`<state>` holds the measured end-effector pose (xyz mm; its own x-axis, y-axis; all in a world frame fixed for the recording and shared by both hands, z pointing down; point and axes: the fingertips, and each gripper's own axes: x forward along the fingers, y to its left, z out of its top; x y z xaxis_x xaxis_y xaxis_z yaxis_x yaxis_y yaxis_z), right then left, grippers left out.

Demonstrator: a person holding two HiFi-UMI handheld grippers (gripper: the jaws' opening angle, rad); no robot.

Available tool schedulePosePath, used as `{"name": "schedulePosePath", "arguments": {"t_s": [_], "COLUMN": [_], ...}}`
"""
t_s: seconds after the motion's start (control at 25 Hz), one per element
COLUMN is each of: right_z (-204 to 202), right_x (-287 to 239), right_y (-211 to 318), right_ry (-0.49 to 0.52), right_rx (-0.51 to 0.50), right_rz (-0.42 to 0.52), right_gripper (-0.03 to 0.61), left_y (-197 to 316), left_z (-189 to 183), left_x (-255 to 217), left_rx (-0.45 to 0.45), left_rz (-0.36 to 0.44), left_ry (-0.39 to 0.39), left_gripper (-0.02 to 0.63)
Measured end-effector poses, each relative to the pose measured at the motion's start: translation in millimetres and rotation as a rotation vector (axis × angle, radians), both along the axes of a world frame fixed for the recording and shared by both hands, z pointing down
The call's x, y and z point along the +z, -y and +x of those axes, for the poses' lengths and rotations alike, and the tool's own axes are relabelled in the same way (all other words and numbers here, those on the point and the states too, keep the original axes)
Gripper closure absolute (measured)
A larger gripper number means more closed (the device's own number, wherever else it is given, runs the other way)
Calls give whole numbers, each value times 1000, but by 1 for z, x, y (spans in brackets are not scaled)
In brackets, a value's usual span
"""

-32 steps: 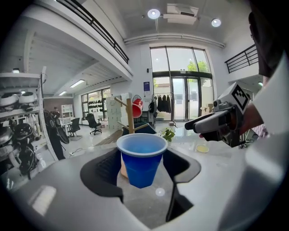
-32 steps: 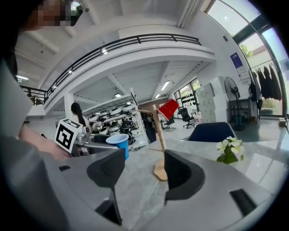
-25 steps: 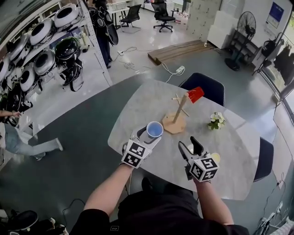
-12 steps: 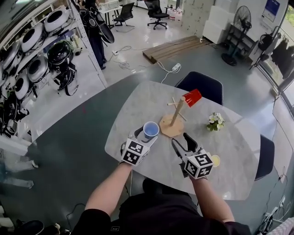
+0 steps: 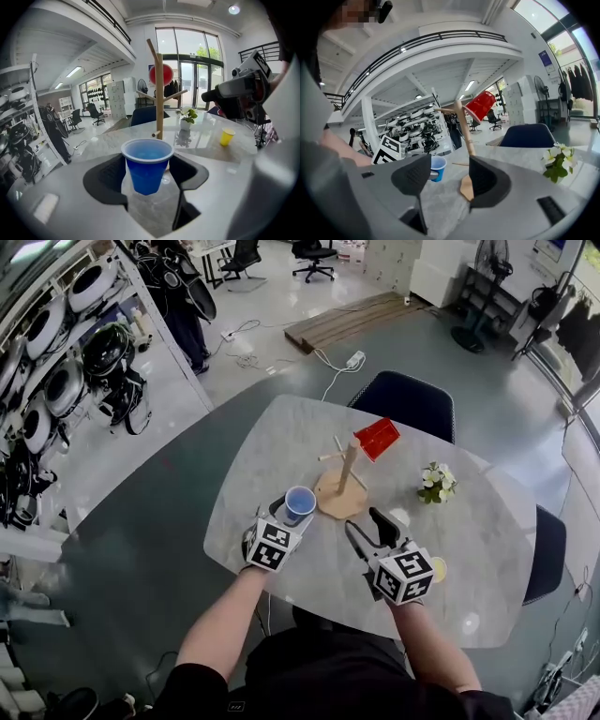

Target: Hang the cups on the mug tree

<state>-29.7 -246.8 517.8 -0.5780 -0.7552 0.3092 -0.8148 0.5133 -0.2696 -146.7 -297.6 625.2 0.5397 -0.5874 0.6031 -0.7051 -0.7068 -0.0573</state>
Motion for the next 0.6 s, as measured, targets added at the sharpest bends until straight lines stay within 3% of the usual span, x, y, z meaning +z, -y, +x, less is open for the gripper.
{"name": "schedulePosePath", "arguments": {"t_s": [0.24, 0.6], "right_z": [5, 17], "right_x": [9, 12], "right_y": [4, 4], "right_ry": [2, 2], "right_rx": [-3, 28], "right_rz": [-25, -28], "right_gripper": [318, 318], "left_y": [8, 17], "left_z": [7, 31], "left_x": [21, 14], "left_rx": [17, 129], "left_rz": [-34, 30], "left_ry": [70, 181], "left_gripper": [314, 314]}}
